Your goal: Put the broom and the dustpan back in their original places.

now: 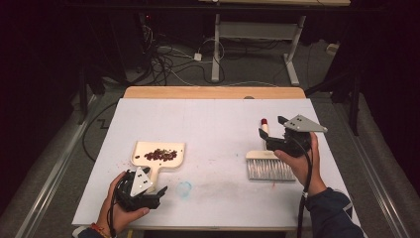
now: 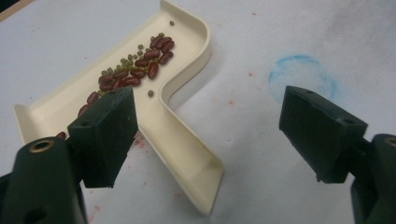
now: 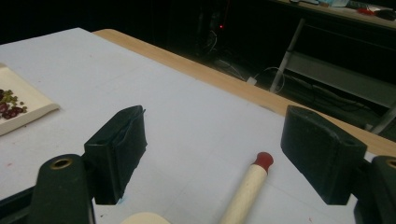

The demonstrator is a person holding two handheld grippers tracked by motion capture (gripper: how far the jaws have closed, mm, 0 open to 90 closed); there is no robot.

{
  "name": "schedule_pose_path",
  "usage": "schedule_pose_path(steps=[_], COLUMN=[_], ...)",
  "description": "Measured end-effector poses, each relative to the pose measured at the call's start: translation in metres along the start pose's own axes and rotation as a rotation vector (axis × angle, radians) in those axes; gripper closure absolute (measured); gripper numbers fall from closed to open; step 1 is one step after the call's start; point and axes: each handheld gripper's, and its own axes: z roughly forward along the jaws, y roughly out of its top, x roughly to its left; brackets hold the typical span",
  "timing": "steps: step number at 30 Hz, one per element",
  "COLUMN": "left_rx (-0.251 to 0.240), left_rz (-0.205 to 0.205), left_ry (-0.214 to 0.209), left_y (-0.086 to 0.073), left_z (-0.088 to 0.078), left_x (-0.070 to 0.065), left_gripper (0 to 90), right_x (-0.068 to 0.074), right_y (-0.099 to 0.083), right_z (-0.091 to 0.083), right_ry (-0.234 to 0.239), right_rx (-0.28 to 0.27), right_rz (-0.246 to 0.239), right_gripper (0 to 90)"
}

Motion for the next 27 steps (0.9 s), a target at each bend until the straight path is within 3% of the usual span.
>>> schedule_pose_path(steps=[27], left_rx=[0.006], left_rz=[0.01], left_ry=[-0.012], left_y=[0.0], left_z=[0.001], left_x=[-0.001], left_gripper=[19.4], right_x=[0.017], right_y=[0.007], right_z=[-0.03], right_ry=[0.037], right_rx=[-0.042], right_rz=[-0.069], right_gripper=[22.6])
